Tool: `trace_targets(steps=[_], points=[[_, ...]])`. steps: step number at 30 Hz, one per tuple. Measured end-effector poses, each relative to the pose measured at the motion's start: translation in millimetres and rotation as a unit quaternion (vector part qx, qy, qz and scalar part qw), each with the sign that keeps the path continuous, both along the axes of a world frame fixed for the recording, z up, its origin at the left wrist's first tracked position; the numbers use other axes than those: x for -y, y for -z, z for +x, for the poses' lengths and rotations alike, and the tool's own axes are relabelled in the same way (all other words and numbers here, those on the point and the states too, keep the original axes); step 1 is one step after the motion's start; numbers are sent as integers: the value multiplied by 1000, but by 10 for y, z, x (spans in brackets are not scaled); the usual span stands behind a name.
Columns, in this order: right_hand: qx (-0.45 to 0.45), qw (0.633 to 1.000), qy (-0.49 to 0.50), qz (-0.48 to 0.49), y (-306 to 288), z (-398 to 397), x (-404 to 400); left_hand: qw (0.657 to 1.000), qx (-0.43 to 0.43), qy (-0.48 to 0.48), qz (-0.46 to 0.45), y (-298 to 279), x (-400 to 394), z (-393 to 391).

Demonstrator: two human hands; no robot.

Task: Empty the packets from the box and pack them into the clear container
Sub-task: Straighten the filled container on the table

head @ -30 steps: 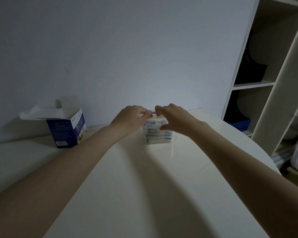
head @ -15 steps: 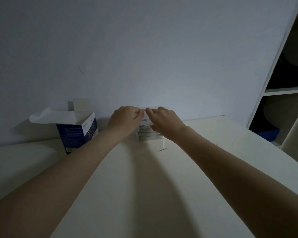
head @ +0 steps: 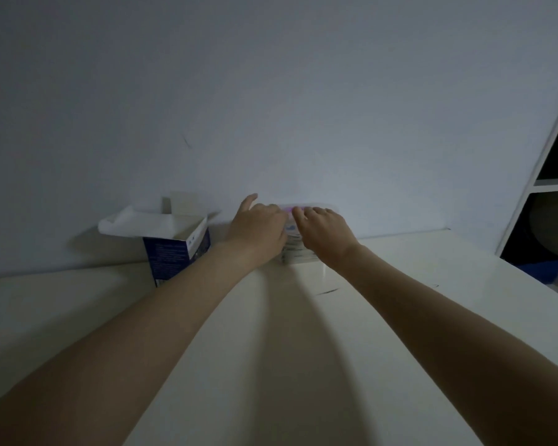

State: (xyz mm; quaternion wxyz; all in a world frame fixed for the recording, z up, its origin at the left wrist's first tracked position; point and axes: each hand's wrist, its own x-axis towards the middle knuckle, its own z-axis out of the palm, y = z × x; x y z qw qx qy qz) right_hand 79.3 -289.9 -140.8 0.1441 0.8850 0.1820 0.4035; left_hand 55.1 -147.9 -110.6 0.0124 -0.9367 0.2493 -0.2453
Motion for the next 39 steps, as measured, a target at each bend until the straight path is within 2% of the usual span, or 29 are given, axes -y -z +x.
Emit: trace_targets(steps=[2, 4, 5, 7, 9, 10, 12, 14, 17, 20, 22, 24, 27, 29, 31, 35, 37, 39], points=[[-59, 998, 37, 12, -95, -71, -7, 998, 62, 16, 3, 5, -183, -101], [-158, 984, 76, 5, -197, -154, -39, 990, 138, 12, 2, -8, -428, -233], [-183, 979, 93, -3, -264, -189, -51, 991, 128, -25, 12, -32, -552, -298], [-189, 972, 135, -34, -368, -305, -140, 989, 8, -147, 23, -68, -785, -408], [-153, 983, 97, -27, -446, -417, -312, 973, -91, -210, 36, -88, -947, -476], [-146, 988, 46, -14, -447, -484, -422, 972, -117, -203, 33, -108, -1004, -513], [-188, 980, -62, 8, -440, -655, -632, 980, -119, -152, 39, -151, -1015, -604], [-209, 974, -88, 13, -468, -787, -746, 992, -85, -74, 55, -211, -920, -686], [-169, 985, -15, 41, -609, -1015, -642, 1000, -17, 13, 19, -417, -677, -932], [-177, 963, 28, 200, -740, -1386, -220, 992, 25, 86, -93, -538, -332, -1178], [-135, 947, 77, 281, -769, -1726, 143, 976, 31, 140, -165, -555, -13, -1353], [-75, 912, 153, 372, -729, -2230, 662, 965, -2, 196, -175, -500, 496, -1620], [23, 824, 243, 512, -598, -3057, 1411, 950, -46, 279, -135, -385, 1299, -2095], [78, 785, 307, 532, -349, -3603, 1827, 931, -62, 343, -106, -268, 1780, -2499], [92, 747, 367, 546, 62, -4185, 2194, 901, -71, 425, -48, -84, 2284, -2968], [-2, 682, 466, 563, 1051, -4825, 2619, 842, -76, 519, 122, 385, 2889, -3591], [-71, 662, 509, 545, 1481, -4964, 2755, 825, -92, 536, 154, 598, 3055, -3724], [-163, 641, 518, 542, 1845, -5017, 2904, 823, -103, 535, 160, 725, 3134, -3727]])
